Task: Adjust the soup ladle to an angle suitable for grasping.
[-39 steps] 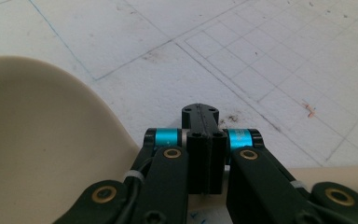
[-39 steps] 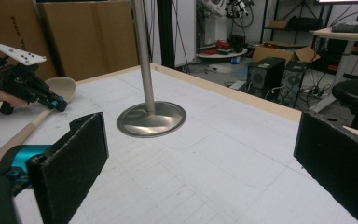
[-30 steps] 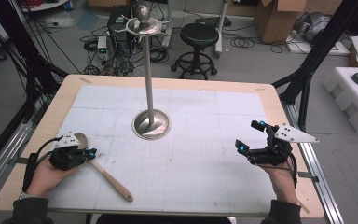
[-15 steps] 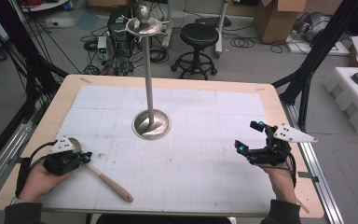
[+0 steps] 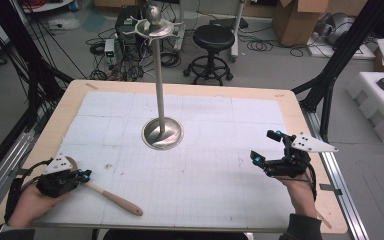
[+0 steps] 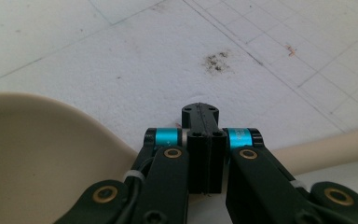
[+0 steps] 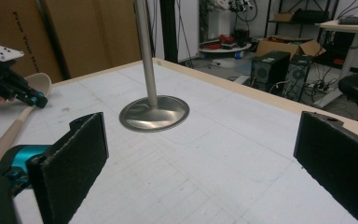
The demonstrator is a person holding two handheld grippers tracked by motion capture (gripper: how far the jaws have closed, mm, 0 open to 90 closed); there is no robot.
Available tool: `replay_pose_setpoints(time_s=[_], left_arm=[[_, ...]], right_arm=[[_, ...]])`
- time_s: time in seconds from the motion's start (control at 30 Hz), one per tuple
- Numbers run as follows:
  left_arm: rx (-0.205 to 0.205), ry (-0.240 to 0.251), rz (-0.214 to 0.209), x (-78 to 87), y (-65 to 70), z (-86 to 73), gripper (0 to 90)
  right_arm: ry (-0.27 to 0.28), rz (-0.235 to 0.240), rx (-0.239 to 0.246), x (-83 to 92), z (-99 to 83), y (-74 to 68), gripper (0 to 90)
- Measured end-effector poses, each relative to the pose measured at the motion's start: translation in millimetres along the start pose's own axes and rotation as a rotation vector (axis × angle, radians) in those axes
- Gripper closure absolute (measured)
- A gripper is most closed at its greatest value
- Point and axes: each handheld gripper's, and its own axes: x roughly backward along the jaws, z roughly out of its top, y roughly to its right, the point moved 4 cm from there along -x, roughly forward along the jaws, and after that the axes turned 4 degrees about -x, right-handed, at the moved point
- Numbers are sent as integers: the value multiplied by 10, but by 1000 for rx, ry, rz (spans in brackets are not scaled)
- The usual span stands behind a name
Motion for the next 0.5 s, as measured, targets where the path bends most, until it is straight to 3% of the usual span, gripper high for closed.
replay_pose_setpoints(time_s=[0.1, 0.17, 0.23, 0.37, 0.47, 0.5], left_arm=[[8, 0, -2, -14, -5, 9, 900], [23, 29, -12, -6, 3, 20, 900], [3, 51, -6, 27, 24, 58, 900], [-61, 103, -67, 115, 158, 167, 900], [-82, 116, -98, 141, 260, 223, 900], [-81, 136, -135, 158, 327, 251, 900]], right_arm=[[-11, 5, -3, -25, -14, -2, 20], [-19, 8, 1, -48, -22, -5, 20], [-27, 7, 4, -64, -29, -3, 20], [-32, 7, 0, -72, -33, -1, 20], [-26, 8, 2, -72, -29, 5, 20], [-25, 8, 2, -73, -29, 4, 20]])
